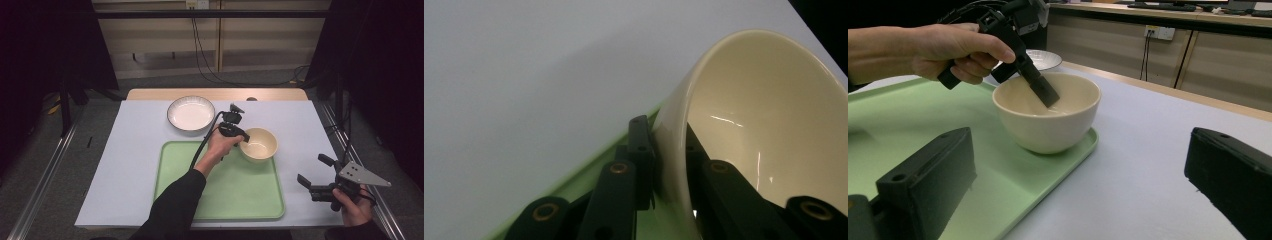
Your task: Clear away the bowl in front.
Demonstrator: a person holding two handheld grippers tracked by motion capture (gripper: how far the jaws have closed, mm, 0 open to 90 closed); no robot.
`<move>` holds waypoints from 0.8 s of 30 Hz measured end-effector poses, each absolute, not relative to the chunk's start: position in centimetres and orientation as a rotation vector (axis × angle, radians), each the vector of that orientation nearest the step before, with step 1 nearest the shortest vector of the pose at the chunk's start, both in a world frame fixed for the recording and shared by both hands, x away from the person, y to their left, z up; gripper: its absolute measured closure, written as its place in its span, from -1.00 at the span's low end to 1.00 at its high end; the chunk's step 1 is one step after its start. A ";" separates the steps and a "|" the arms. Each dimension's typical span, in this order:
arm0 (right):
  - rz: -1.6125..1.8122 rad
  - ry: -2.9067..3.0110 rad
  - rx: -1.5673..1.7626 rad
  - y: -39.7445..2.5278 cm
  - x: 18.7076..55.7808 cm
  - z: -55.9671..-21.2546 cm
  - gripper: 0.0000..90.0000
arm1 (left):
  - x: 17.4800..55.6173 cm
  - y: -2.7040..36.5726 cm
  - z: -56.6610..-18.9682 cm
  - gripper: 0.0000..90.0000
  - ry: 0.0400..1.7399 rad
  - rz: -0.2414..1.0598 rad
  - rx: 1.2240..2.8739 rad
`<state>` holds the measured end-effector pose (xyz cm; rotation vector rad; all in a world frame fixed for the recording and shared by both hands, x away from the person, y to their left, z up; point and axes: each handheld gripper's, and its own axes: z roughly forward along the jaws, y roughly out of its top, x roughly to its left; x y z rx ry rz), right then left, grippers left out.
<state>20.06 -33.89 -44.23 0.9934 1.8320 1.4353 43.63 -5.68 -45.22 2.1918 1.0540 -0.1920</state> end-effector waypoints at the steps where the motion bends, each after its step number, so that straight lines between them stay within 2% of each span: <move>1: 1.435 1.829 0.996 -33.9 20.1 -44.2 -1.00 | 43.7 -5.6 -45.3 0.83 1.040 -0.212 2.208; 17: 1.433 1.841 0.992 -33.9 20.0 -44.2 -1.00 | 43.5 -5.7 -45.6 0.81 1.021 -0.166 2.207; 24: 1.433 1.841 0.991 -33.9 20.0 -44.2 -1.00 | 43.2 -5.9 -45.7 0.59 0.987 -0.136 2.204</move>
